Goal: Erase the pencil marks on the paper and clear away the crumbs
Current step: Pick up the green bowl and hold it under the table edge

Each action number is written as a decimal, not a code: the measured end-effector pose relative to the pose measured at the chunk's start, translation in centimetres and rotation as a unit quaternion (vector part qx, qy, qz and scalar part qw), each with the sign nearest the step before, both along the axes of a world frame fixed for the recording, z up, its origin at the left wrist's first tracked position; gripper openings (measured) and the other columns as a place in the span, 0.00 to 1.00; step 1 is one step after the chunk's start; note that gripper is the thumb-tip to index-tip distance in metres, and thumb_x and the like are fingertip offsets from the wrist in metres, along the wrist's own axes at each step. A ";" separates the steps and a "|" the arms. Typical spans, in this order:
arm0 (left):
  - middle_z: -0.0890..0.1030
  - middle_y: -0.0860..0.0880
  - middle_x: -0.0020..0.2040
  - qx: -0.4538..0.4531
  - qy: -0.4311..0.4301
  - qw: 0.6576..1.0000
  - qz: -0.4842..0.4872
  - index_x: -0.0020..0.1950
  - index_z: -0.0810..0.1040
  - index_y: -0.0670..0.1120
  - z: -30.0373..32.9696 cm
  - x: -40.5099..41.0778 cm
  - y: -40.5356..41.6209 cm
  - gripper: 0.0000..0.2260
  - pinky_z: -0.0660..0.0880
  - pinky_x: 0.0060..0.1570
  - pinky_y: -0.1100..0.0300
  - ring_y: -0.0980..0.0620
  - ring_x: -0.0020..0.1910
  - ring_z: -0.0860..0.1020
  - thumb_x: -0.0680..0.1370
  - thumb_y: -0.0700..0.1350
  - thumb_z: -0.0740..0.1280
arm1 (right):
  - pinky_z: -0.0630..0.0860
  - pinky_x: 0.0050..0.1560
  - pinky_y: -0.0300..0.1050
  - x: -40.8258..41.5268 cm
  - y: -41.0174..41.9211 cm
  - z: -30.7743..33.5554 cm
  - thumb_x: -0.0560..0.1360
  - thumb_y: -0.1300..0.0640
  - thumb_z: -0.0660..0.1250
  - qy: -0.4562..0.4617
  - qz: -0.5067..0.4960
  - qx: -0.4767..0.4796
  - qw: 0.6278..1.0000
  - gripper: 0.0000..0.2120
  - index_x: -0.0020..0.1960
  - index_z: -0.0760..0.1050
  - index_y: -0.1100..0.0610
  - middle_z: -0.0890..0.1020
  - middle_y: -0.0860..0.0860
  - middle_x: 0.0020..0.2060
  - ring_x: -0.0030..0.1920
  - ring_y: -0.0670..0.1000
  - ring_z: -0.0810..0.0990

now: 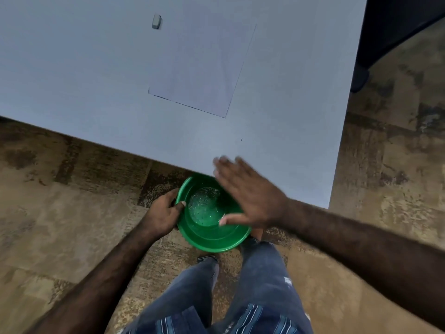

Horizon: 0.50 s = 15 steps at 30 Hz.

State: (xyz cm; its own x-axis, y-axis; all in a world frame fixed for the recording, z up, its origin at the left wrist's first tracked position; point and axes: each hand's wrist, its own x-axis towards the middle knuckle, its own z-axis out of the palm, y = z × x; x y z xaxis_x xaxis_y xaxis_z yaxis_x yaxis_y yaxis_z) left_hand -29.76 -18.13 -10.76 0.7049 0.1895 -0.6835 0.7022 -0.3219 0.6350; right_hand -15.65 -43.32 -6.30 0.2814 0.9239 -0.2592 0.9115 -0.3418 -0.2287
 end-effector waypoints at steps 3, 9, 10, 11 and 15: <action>0.84 0.44 0.55 -0.002 -0.009 1.000 -0.005 0.75 0.73 0.51 0.3 0.1 0.0 0.18 0.85 0.38 0.47 0.47 0.45 0.86 0.85 0.42 0.64 | 0.43 0.86 0.58 -3.4 0.3 -0.1 0.82 0.26 0.50 0.020 0.065 0.032 0.997 0.49 0.87 0.45 0.61 0.43 0.59 0.86 0.86 0.55 0.38; 0.84 0.47 0.51 -0.002 0.009 1.000 0.015 0.77 0.71 0.48 0.8 0.3 -0.3 0.19 0.84 0.35 0.55 0.50 0.40 0.87 0.85 0.42 0.63 | 0.53 0.85 0.60 6.3 0.4 -0.7 0.86 0.36 0.58 -0.029 -0.140 0.197 0.970 0.40 0.84 0.57 0.65 0.59 0.61 0.84 0.85 0.58 0.56; 0.84 0.47 0.50 -0.003 0.008 1.000 0.019 0.77 0.71 0.48 0.8 0.4 -0.2 0.19 0.84 0.35 0.55 0.50 0.39 0.87 0.85 0.42 0.63 | 0.53 0.85 0.60 9.3 0.0 -1.0 0.87 0.36 0.56 -0.070 -0.187 0.195 0.960 0.40 0.84 0.57 0.66 0.59 0.62 0.84 0.85 0.59 0.57; 0.84 0.47 0.51 -0.004 0.008 1.000 0.022 0.76 0.72 0.48 0.8 0.4 -0.1 0.19 0.84 0.35 0.54 0.50 0.39 0.87 0.85 0.41 0.63 | 0.51 0.85 0.60 12.0 -0.5 -1.1 0.87 0.34 0.54 -0.091 -0.235 0.171 0.952 0.41 0.85 0.54 0.66 0.57 0.61 0.85 0.85 0.59 0.55; 0.85 0.46 0.51 -0.007 0.008 1.000 0.026 0.76 0.73 0.47 0.5 0.6 0.1 0.18 0.85 0.36 0.50 0.49 0.39 0.87 0.85 0.41 0.64 | 0.41 0.85 0.59 17.4 -1.8 -1.7 0.84 0.26 0.46 -0.060 -0.329 0.059 0.941 0.48 0.86 0.42 0.63 0.43 0.59 0.86 0.86 0.55 0.40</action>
State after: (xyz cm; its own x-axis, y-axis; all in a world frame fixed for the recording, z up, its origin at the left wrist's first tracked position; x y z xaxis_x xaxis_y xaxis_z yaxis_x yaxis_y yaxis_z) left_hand -29.19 -18.07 -10.24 0.6828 0.2159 -0.6980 0.7283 -0.2769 0.6268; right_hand 1.71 -45.14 -8.03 0.8227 0.5604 -0.0956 0.5336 -0.8192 -0.2104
